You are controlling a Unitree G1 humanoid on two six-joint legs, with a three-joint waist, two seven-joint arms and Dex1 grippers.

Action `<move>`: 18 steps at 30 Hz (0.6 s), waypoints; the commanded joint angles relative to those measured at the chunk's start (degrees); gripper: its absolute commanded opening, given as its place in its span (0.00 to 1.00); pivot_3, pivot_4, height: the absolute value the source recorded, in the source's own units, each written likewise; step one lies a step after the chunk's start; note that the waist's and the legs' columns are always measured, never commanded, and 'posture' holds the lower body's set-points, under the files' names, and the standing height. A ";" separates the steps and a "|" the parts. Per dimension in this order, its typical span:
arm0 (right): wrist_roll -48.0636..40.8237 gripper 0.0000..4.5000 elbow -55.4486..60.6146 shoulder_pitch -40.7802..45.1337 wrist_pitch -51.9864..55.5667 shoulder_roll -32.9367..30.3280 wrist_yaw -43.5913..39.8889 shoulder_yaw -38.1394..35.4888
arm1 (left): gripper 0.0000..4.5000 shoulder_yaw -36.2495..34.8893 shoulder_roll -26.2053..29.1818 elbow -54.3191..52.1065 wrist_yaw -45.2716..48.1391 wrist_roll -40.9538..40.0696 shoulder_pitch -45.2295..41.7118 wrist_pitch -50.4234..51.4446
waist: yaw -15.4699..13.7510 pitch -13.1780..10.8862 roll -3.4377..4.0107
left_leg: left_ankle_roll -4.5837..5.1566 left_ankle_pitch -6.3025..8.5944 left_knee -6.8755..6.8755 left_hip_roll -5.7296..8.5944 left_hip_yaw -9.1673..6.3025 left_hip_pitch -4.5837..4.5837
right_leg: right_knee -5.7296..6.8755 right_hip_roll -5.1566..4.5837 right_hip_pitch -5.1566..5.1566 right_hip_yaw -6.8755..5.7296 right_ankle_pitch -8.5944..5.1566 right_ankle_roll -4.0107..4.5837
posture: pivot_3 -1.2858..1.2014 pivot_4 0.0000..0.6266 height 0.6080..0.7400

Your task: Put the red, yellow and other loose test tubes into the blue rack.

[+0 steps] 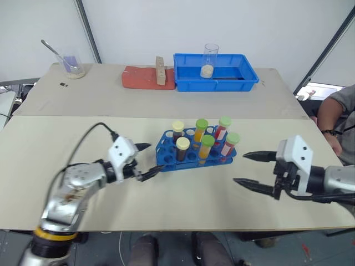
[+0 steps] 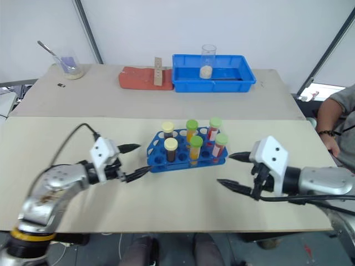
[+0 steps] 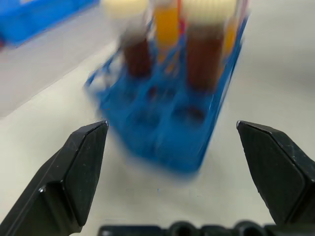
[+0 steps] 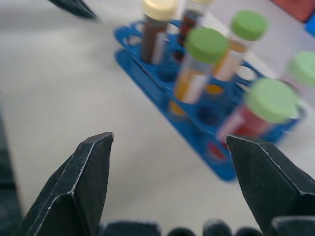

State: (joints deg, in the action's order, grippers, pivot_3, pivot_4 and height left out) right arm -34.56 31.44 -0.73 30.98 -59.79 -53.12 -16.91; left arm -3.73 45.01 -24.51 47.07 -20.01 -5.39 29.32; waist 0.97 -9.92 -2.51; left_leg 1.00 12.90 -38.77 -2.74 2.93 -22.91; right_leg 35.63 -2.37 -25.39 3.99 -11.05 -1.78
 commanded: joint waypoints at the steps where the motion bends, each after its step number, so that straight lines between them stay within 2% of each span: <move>1: 4.69 0.90 -6.88 2.60 -8.28 -1.67 -5.68 -0.09 | 1.00 -4.92 4.01 -2.62 0.93 2.41 4.72 -2.22 | 0.00 -0.02 0.02 | 0.00 0.00 0.01 0.00 0.03 -0.01 | -0.01 -0.03 -0.03 0.00 -0.01 0.01 | 0.52 0.24 1.00; 4: 5.59 0.90 -11.74 4.64 -10.26 -3.21 -10.38 0.80 | 1.00 -9.30 4.86 -2.97 0.89 0.65 6.95 -1.41 | -0.18 -0.03 0.02 | 0.00 0.00 0.02 -0.01 0.09 -0.10 | -0.02 -0.08 -0.17 0.00 0.00 0.01 | 0.52 0.24 1.00; 8: 5.15 0.90 -15.88 6.69 -10.36 -5.06 -15.27 0.69 | 1.00 -13.75 6.93 -0.49 2.91 2.24 10.07 -4.57 | -0.26 -0.02 0.02 | 0.00 0.00 0.03 -0.03 0.15 -0.35 | 0.06 -0.08 -0.50 -0.03 0.00 0.03 | 0.52 0.24 1.00; 18: 6.61 0.90 -18.55 9.59 -10.05 -5.55 -18.23 1.55 | 1.00 -16.36 8.39 1.71 5.49 0.91 10.18 -5.14 | -0.23 -0.02 0.02 | 0.00 0.00 0.12 -0.07 0.32 -0.38 | 0.21 -0.08 -0.71 0.00 -0.04 0.11 | 0.52 0.24 1.00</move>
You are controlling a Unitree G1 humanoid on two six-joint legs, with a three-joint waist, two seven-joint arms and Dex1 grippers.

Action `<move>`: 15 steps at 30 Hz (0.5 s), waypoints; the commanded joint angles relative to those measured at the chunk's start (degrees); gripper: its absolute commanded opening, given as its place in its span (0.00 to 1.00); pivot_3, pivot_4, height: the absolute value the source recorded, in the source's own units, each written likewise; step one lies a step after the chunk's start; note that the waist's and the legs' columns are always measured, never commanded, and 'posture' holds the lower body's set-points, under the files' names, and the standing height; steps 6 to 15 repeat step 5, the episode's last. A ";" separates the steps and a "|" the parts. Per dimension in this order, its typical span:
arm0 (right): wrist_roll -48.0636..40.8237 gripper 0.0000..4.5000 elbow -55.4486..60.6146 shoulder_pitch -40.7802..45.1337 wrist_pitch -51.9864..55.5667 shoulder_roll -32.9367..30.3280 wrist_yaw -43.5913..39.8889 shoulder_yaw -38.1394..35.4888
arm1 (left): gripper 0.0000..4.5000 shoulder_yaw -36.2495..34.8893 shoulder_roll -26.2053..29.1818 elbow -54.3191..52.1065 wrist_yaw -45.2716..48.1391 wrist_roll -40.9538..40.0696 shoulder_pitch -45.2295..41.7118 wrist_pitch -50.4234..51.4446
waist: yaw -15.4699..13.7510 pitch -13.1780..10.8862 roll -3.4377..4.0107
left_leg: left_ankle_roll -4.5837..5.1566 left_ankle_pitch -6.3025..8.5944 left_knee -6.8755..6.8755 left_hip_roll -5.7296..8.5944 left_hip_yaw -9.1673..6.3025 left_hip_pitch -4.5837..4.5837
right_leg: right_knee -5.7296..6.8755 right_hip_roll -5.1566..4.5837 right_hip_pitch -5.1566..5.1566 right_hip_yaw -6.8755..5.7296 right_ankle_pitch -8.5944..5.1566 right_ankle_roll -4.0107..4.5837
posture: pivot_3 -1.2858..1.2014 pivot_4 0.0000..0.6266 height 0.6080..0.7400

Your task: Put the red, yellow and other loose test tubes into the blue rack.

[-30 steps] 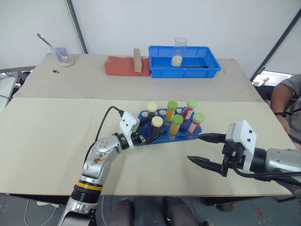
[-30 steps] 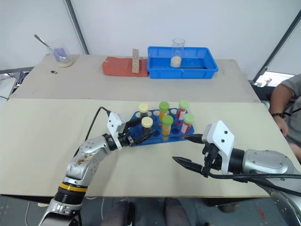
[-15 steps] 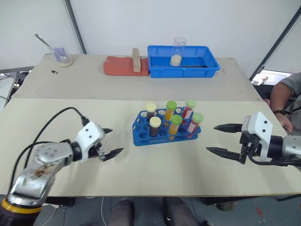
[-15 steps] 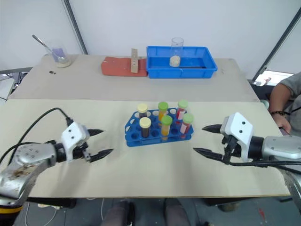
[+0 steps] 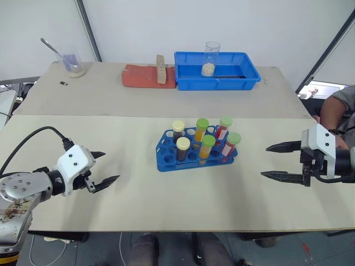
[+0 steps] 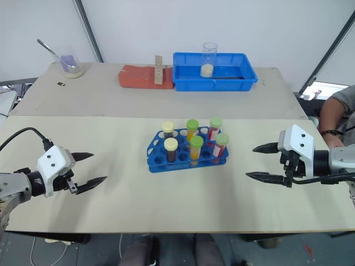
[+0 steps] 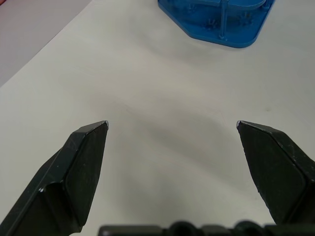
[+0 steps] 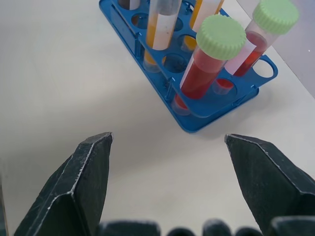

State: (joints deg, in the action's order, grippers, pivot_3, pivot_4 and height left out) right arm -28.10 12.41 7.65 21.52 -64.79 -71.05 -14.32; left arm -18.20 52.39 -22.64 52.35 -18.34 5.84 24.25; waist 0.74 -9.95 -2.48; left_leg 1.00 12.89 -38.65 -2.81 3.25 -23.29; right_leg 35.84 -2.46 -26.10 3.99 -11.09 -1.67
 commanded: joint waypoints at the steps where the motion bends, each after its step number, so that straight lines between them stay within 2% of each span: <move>1: 0.22 0.90 0.51 1.31 -0.53 -0.47 -0.28 -0.97 | 1.00 -1.84 1.06 0.00 0.27 -0.86 -1.42 0.13 | 0.00 0.00 0.00 | 0.00 0.00 0.00 0.00 0.00 0.01 | 0.01 0.00 0.00 0.00 0.00 0.00 | 0.52 0.24 1.00; 15: 0.48 0.90 0.81 1.60 -0.24 -0.08 0.10 -0.64 | 1.00 -1.61 0.87 0.95 0.85 -2.18 -3.12 1.16 | 0.00 0.00 0.00 | 0.00 0.00 0.00 -0.01 0.02 0.02 | 0.03 0.00 0.00 0.00 0.00 0.00 | 0.52 0.24 1.00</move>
